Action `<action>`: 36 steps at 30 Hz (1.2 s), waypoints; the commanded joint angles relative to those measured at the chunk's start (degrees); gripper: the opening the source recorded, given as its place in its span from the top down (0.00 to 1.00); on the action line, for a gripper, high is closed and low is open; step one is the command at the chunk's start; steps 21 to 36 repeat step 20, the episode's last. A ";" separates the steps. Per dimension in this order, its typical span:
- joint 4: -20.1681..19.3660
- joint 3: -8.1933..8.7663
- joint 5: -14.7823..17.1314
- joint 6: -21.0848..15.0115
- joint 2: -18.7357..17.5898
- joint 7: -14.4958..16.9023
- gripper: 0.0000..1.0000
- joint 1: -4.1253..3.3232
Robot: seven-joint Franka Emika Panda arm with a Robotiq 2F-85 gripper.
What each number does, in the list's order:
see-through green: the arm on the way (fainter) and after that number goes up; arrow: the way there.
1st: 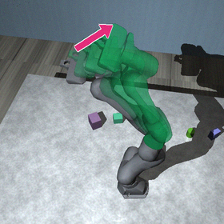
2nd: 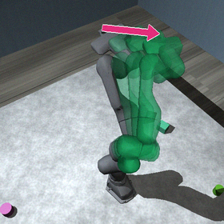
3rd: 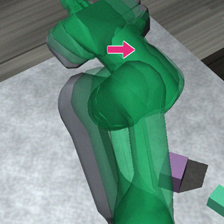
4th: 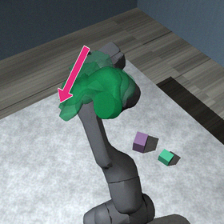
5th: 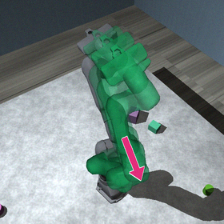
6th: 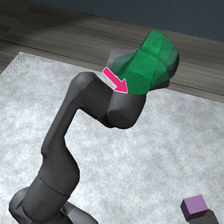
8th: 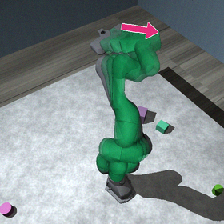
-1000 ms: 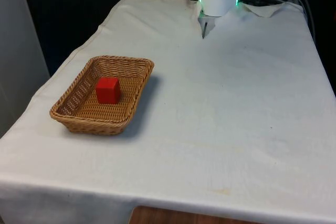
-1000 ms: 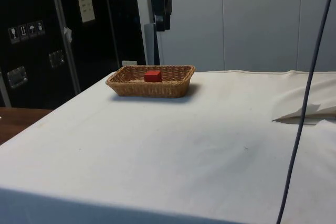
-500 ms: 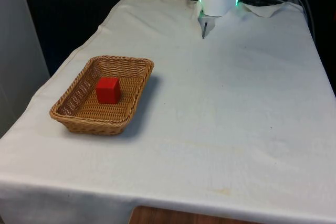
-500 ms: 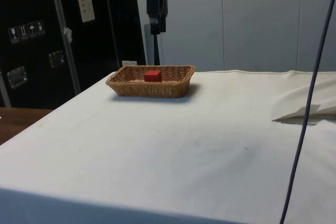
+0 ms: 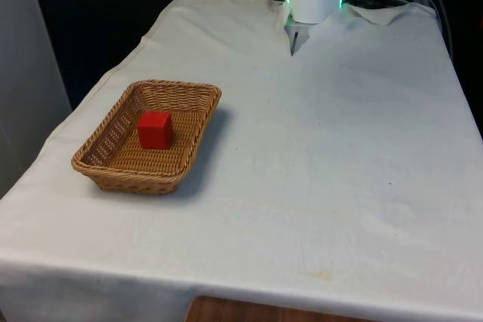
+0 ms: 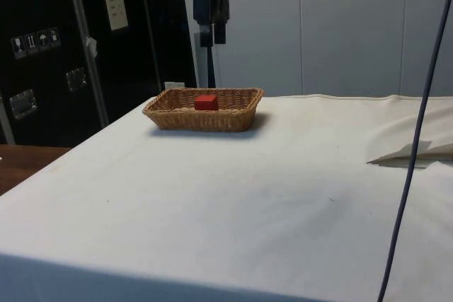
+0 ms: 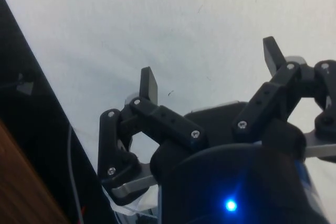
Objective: Pick up the cube and place it into the basket.
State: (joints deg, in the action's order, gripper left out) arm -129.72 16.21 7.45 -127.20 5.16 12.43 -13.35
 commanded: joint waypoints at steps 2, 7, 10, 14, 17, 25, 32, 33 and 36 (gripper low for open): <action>-0.11 -0.06 -0.06 -0.52 -0.11 -1.38 0.00 0.06; -0.17 0.00 -0.11 -0.63 -0.23 -2.86 0.00 0.06; -0.17 0.00 -0.11 -0.74 -0.34 -4.35 0.00 0.11; -0.17 0.00 -0.23 -0.86 -0.52 -5.56 0.00 0.11; -0.06 -0.06 -0.29 -0.97 -0.74 -7.05 0.00 0.11; 0.00 0.00 0.00 -0.52 -0.69 -6.93 0.00 0.06; 0.00 0.00 0.00 -0.52 -0.69 -6.93 0.00 0.06; 0.00 0.00 0.00 -0.52 -0.69 -6.93 0.00 0.06; 0.00 0.00 0.00 -0.52 -0.69 -6.93 0.00 0.06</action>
